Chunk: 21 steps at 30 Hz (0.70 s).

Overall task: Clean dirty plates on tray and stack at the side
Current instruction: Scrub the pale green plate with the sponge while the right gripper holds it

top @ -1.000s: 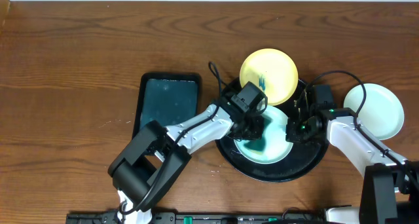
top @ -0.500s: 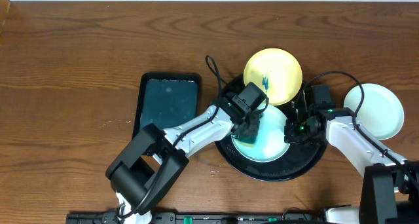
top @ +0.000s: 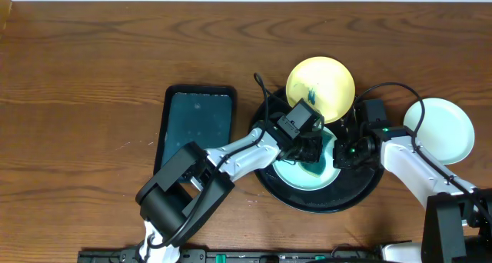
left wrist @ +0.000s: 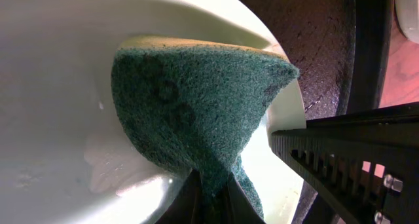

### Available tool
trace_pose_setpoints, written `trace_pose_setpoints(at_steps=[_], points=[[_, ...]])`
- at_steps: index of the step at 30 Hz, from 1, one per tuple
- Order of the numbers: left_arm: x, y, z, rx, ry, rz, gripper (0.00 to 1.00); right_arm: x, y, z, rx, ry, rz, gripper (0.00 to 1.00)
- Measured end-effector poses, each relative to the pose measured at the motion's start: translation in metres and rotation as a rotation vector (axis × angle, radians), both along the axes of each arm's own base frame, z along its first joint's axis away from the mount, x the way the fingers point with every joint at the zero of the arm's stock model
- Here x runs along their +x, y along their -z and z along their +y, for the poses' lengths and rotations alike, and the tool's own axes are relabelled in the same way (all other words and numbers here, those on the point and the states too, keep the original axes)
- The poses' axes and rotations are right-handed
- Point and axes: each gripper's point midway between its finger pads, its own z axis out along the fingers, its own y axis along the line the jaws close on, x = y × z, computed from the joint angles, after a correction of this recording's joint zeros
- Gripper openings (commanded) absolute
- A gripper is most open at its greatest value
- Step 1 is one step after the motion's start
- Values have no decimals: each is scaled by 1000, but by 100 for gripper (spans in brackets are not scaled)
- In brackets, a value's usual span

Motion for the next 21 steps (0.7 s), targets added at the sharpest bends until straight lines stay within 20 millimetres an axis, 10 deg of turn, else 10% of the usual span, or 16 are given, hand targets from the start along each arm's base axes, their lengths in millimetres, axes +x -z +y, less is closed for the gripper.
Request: trace_pose_setpoints(at_steps=[21], points=[[46, 2, 112, 660, -118, -327, 7, 0, -1, 11, 42, -25, -5, 1]])
